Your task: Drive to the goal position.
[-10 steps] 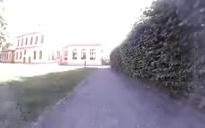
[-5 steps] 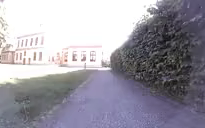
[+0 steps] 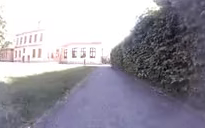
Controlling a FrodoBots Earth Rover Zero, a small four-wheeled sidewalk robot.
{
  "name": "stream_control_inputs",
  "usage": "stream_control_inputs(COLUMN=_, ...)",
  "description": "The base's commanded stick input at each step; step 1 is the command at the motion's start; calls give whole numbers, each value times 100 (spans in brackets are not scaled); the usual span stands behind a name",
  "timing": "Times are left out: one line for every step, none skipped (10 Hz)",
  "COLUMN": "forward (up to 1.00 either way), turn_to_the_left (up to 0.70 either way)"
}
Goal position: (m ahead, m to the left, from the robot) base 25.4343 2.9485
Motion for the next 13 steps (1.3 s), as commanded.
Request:
stream_control_inputs(forward=60, turn_to_the_left=0)
stream_control_inputs(forward=60, turn_to_the_left=0)
stream_control_inputs(forward=60, turn_to_the_left=0)
stream_control_inputs(forward=60, turn_to_the_left=0)
stream_control_inputs(forward=60, turn_to_the_left=0)
stream_control_inputs(forward=60, turn_to_the_left=0)
stream_control_inputs(forward=60, turn_to_the_left=0)
stream_control_inputs(forward=60, turn_to_the_left=0)
stream_control_inputs(forward=60, turn_to_the_left=0)
stream_control_inputs(forward=60, turn_to_the_left=0)
stream_control_inputs(forward=60, turn_to_the_left=0)
stream_control_inputs(forward=60, turn_to_the_left=0)
stream_control_inputs(forward=60, turn_to_the_left=0)
